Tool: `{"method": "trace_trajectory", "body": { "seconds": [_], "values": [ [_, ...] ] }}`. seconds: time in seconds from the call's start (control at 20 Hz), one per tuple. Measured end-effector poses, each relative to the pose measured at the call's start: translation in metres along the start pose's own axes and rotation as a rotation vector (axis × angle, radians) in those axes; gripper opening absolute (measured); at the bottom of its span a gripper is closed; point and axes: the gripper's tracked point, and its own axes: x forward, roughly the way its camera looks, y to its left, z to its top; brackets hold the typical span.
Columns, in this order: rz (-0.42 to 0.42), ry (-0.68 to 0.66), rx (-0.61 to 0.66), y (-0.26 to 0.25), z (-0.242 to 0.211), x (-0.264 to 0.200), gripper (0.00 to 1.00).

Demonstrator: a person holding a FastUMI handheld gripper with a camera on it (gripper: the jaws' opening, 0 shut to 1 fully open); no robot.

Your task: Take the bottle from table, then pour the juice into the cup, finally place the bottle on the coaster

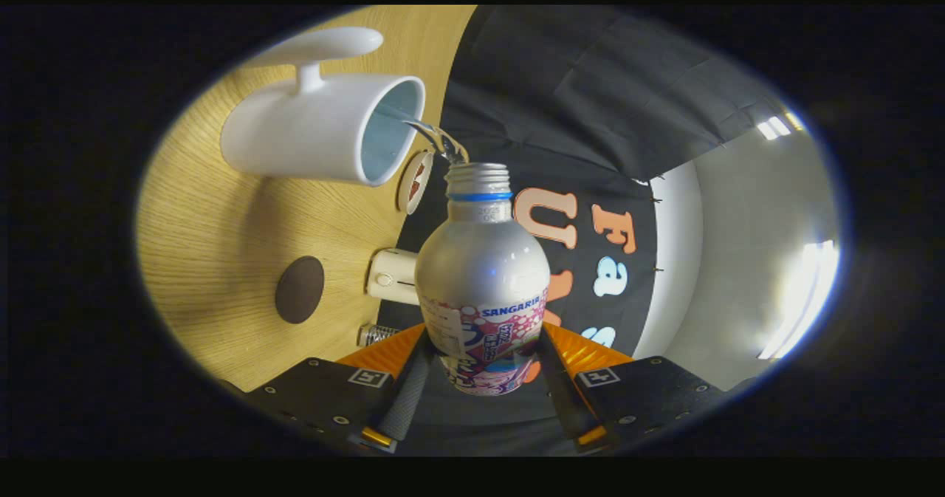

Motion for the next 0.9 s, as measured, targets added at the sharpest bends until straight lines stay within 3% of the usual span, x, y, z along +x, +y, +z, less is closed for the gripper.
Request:
{"method": "trace_trajectory", "body": {
  "seconds": [0.9],
  "values": [
    [-0.012, 0.004, -0.053, -0.0045, -0.002, 0.0023, 0.77]
  ]
}}
